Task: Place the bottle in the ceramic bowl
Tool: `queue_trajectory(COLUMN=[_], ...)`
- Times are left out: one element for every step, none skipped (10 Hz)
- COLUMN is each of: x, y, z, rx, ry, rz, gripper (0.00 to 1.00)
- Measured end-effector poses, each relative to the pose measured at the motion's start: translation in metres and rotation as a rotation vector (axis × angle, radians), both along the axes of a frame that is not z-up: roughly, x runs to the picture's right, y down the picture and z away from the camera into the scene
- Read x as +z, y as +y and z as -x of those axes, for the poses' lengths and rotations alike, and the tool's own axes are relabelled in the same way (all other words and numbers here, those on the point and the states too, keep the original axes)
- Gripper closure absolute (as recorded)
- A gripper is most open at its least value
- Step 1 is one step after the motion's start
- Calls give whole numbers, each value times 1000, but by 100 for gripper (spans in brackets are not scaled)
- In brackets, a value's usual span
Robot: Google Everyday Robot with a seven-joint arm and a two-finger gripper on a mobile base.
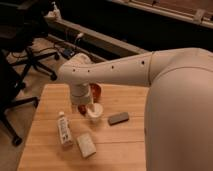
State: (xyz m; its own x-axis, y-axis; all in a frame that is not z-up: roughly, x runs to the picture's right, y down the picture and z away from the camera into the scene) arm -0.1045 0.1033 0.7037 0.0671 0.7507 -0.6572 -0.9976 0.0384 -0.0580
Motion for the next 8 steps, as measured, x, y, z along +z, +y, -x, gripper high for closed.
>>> queue_trajectory(x=[0, 0, 0, 0, 0, 2, 4, 5], y=[0, 0, 0, 0, 0, -4, -9, -13], z=[0, 0, 0, 0, 0, 2, 15, 31], rx=[0, 0, 0, 0, 0, -9, -39, -74], ry=[0, 0, 0, 0, -1, -5, -25, -53], rz=[0, -1, 0, 0, -2, -17, -47, -75], gripper=[35, 35, 35, 35, 35, 35, 35, 35])
